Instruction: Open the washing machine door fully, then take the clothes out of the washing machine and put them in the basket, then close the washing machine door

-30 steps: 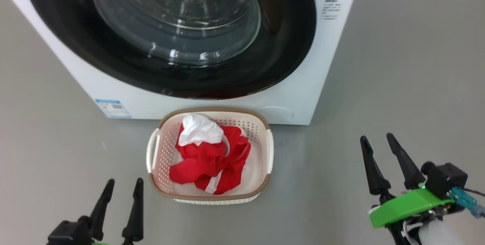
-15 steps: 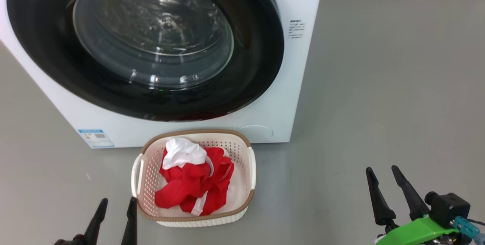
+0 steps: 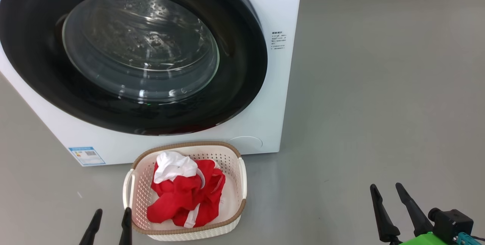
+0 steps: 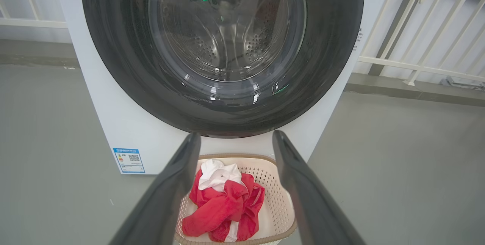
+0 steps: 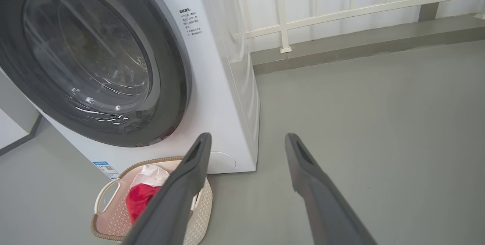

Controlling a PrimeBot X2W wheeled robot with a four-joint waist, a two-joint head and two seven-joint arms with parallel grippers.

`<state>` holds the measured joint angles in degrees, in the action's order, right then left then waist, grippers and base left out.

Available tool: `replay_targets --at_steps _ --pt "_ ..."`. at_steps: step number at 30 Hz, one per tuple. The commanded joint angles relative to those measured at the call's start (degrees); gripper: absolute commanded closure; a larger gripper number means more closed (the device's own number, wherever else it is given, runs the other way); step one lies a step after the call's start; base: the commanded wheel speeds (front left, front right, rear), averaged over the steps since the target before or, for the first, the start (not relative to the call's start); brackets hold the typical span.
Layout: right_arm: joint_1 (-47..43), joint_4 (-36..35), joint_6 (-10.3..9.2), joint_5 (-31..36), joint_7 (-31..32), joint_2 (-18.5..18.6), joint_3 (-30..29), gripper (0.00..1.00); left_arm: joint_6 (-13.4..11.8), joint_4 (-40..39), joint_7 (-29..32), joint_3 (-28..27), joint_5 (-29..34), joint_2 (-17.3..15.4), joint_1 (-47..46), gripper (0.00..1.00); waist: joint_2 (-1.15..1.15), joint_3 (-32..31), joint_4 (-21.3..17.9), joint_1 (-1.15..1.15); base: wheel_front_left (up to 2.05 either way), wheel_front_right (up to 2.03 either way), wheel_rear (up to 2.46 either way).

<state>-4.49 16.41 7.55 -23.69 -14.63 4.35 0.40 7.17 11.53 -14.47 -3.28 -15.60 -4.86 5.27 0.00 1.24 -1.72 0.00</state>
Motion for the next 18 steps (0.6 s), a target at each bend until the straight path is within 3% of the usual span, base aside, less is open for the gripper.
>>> replay_targets --at_steps 1,18 --pt "0.7 -1.6 -0.06 0.1 -0.4 1.0 0.8 0.0 0.3 -1.7 -0.5 -2.2 0.5 -0.8 -0.5 0.0 0.0 -0.2 -0.2 0.0 0.0 0.0 0.0" --pt "0.4 -1.8 -0.06 0.0 -0.4 0.6 0.3 0.0 0.3 -1.7 -0.5 -2.5 1.5 -0.4 -0.7 0.0 0.0 -0.3 -0.4 0.0 0.0 0.0 0.0"
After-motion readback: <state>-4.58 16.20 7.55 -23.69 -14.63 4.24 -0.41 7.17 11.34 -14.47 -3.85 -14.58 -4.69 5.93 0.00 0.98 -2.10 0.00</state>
